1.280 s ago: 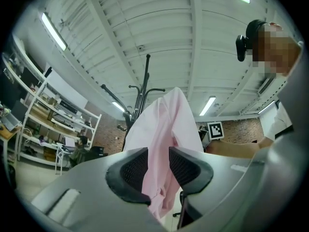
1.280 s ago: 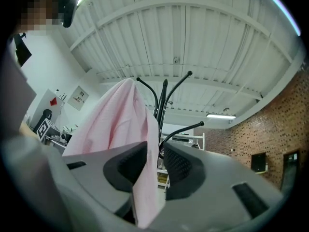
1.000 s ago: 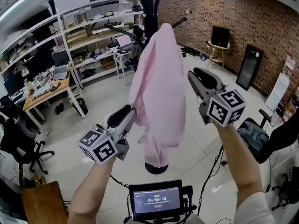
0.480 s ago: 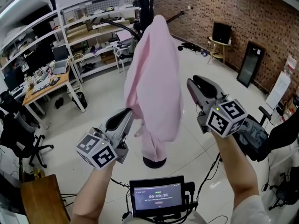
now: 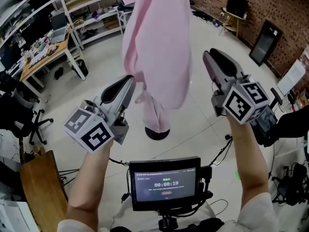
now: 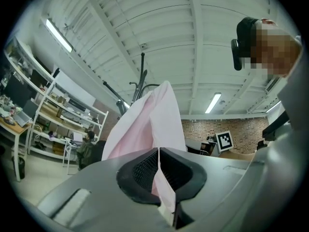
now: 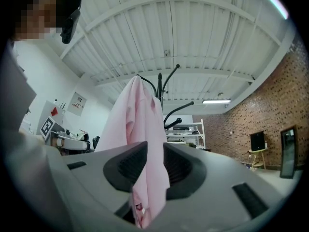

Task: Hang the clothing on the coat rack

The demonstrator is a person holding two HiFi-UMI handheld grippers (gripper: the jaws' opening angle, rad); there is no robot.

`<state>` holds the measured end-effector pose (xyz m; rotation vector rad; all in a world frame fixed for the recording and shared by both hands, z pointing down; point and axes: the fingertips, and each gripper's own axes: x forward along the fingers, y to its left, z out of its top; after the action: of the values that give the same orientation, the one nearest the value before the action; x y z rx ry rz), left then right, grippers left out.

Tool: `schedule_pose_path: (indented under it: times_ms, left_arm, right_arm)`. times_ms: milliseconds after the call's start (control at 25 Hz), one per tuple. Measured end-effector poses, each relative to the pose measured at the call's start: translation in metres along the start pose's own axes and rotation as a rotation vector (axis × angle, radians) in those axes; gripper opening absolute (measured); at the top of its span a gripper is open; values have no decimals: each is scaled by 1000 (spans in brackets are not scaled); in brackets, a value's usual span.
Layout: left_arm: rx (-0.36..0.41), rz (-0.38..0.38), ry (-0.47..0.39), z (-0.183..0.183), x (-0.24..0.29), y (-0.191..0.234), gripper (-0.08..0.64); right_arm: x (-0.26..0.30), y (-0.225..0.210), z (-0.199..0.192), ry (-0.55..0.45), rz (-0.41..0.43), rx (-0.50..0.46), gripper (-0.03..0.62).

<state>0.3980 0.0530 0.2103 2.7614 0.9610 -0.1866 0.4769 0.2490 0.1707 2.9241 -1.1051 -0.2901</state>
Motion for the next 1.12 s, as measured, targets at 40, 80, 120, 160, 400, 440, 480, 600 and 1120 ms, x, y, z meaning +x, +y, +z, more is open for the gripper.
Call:
schedule_pose_path:
  times_ms: [40,80,120,160,400,440,480,600,1120]
  left_arm:
    - [-5,2,4,-2,-1,0,15]
    - [-10,5,7,-4,-3,0,15]
    - [-15,7,9,-6,-5,-1,15]
    - [-20,8,10,-7,-7,-1,15]
    - [-35,12,23,-16,-17,-5,15]
    - [-38,13,24,-17,-19,-6,15]
    - [-40,14,25,-17,-20,-7,15]
    - [-45,15,27,-19,-26,-8,14]
    - [-71,12,39,-24,-64,2,3]
  right_arm:
    - [-2,1,-3,5,0,3,118]
    - [-3,2,-5,9,0,4,118]
    - [-5,4,-8,13,-1,4,118]
    - [-6,6,-10,17,-1,2,118]
    - [-15,18,-22,42,-3,-19,110]
    - [-16,19,-24,46,-3,-20,110]
    - [-17,21,-26,51,-3,-20,108]
    - [-22,27,-32,63,-1,-16,81]
    - [-23,71,-58,111,10,7,64]
